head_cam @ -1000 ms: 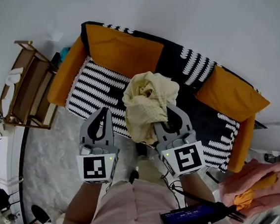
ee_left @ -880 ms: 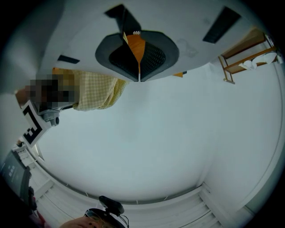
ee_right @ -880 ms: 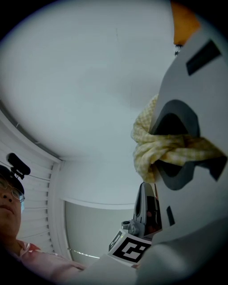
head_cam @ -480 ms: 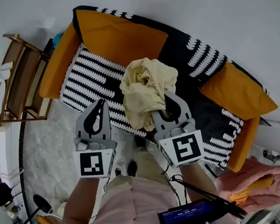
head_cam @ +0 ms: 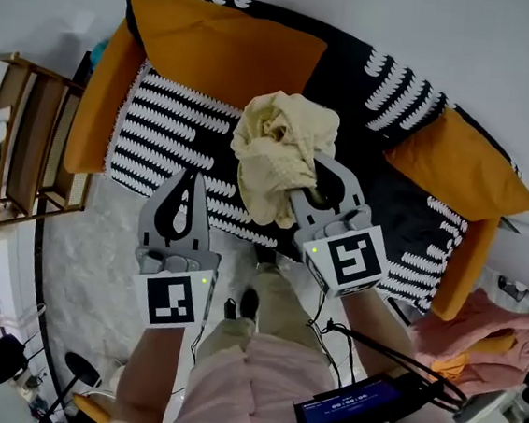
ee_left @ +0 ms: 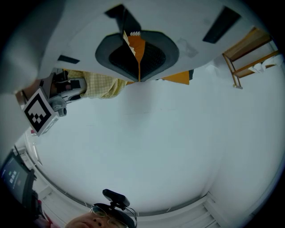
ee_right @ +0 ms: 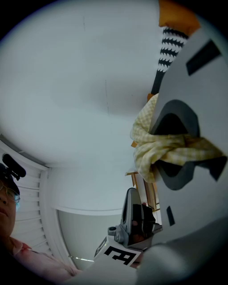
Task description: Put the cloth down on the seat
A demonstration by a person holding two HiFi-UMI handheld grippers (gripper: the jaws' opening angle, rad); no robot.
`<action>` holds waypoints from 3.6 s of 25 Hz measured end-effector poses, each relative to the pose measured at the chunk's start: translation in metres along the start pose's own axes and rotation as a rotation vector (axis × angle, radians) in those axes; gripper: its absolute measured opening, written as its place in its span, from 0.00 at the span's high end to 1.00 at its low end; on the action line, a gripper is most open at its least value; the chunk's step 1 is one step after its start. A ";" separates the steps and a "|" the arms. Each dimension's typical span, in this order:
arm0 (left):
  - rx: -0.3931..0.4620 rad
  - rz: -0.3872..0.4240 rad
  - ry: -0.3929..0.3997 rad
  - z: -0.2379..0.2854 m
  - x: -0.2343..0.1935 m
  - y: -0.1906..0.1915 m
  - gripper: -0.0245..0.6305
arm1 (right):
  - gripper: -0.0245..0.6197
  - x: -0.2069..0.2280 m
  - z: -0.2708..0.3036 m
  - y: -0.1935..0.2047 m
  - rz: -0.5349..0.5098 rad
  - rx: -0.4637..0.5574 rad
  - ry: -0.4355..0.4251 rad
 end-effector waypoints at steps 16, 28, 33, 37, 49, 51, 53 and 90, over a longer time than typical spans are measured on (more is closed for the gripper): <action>-0.071 0.017 0.037 0.044 0.006 0.049 0.93 | 0.85 0.033 0.052 0.087 0.020 -0.075 0.001; -0.102 0.023 0.054 0.066 0.006 0.081 0.93 | 0.85 0.053 0.084 0.156 0.040 -0.158 0.023; -0.127 0.023 0.063 0.070 0.001 0.101 0.93 | 0.85 0.057 0.099 0.179 0.031 -0.179 0.038; -0.141 0.024 0.070 0.072 0.006 0.112 0.93 | 0.84 0.060 0.108 0.195 0.020 -0.199 0.038; -0.157 0.037 0.057 0.069 0.008 0.119 0.93 | 0.75 0.063 0.123 0.222 0.004 -0.285 0.027; -0.158 0.037 0.053 0.069 0.006 0.119 0.93 | 0.67 0.063 0.126 0.226 -0.002 -0.310 0.030; -0.154 0.036 0.051 0.069 0.004 0.118 0.93 | 0.62 0.064 0.128 0.230 -0.005 -0.334 0.032; 0.113 0.060 0.029 -0.075 0.004 -0.026 0.93 | 0.46 -0.001 -0.029 0.060 -0.023 -0.305 0.082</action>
Point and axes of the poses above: the fingertips, and each gripper's own axes: z forward along the fingers, x to its right, y out of its underside, the point moved 2 cm from there along -z, backward along the fingers, and after that the axes turned 3 degrees about y, right-handed, at the moved point
